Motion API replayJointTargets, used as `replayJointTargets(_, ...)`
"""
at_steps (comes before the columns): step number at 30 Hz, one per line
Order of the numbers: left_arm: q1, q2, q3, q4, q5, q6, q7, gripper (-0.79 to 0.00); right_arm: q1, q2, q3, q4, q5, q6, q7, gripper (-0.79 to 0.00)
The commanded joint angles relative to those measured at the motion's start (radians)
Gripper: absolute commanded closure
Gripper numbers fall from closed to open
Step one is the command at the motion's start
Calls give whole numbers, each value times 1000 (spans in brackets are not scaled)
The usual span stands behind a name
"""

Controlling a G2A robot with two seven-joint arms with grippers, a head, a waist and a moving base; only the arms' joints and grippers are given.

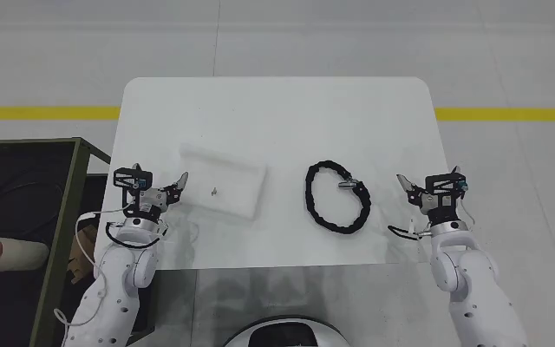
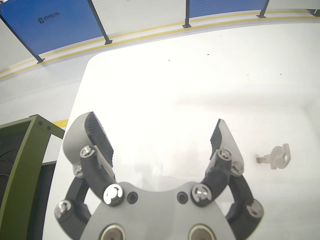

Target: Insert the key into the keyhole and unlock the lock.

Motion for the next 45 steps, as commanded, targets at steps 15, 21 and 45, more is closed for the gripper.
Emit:
replayJointTargets(15, -45, 8, -66, -255, -166, -76, -436, -785, 0, 0, 0, 0, 0, 0, 0, -785)
replayJointTargets(21, -174, 23, -115, -472, -446, -30, -1097, -785, 0, 0, 0, 0, 0, 0, 0, -785)
replayJointTargets(45, -786, 211, 440, 33, -700, 183, -1536, -329, 0, 0, 0, 0, 0, 0, 0, -785)
